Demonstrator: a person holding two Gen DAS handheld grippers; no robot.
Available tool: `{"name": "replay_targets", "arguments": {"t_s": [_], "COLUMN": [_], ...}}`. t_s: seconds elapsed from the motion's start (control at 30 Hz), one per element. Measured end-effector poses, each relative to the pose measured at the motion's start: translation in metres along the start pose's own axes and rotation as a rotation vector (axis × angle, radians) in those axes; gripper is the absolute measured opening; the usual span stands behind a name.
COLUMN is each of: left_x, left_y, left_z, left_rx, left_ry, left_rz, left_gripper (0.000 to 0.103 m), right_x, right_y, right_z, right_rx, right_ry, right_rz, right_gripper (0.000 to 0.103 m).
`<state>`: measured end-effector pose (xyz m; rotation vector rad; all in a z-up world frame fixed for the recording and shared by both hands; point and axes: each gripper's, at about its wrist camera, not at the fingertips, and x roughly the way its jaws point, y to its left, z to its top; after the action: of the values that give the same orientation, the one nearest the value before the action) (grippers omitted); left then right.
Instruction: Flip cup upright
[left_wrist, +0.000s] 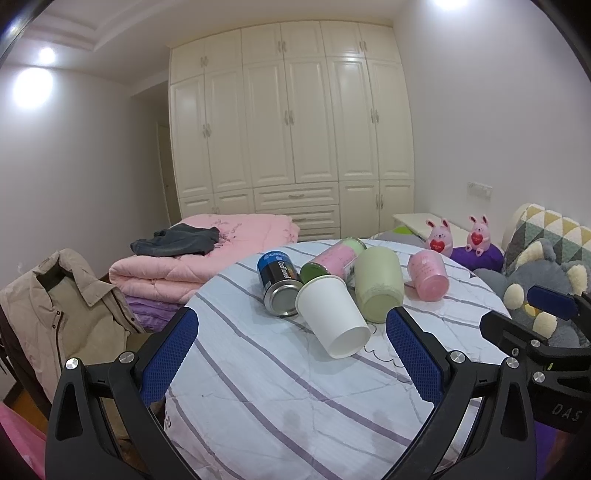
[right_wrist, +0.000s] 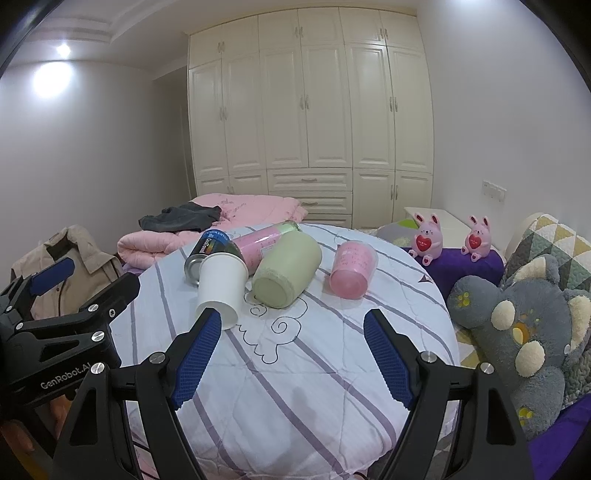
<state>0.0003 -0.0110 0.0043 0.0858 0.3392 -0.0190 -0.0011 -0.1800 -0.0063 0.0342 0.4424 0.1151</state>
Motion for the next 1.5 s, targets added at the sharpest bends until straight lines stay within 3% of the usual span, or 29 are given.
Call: {"name": "replay_targets", "arguments": {"t_s": [0.33, 0.6, 0.7, 0.93, 1.17, 1.5], "left_x": [0.016, 0.048, 0.066, 0.111, 0.164, 0.229], "left_y": [-0.005, -0.007, -0.007, -0.007, -0.005, 0.000], "left_z": [0.013, 0.023, 0.031, 0.051, 0.078, 0.094], "left_rx": [0.013, 0.035, 0.037, 0.041, 0.008, 0.011], "left_ry": [0.041, 0.122, 0.170, 0.262, 0.356, 0.452], "left_rz": [-0.024, -0.061, -0.106, -0.153, -0.182, -0.143], "left_gripper": [0.103, 0.103, 0.103, 0.103, 0.103, 0.103], "right_x": [0.006, 0.028, 0.040, 0.086, 0.138, 0.208], "right_y": [-0.009, -0.025, -0.035, -0.066, -0.088, -0.104], "right_z": [0.011, 0.017, 0.023, 0.049, 0.070, 0.083], "right_rx": [0.059, 0.142, 0.184, 0.279, 0.294, 0.309], "right_ry": [0.095, 0.195, 0.237, 0.337, 0.466, 0.650], "right_rz": [-0.031, -0.074, -0.106, -0.164, -0.199, -0.134], "right_gripper": [0.081, 0.081, 0.081, 0.081, 0.081, 0.081]}}
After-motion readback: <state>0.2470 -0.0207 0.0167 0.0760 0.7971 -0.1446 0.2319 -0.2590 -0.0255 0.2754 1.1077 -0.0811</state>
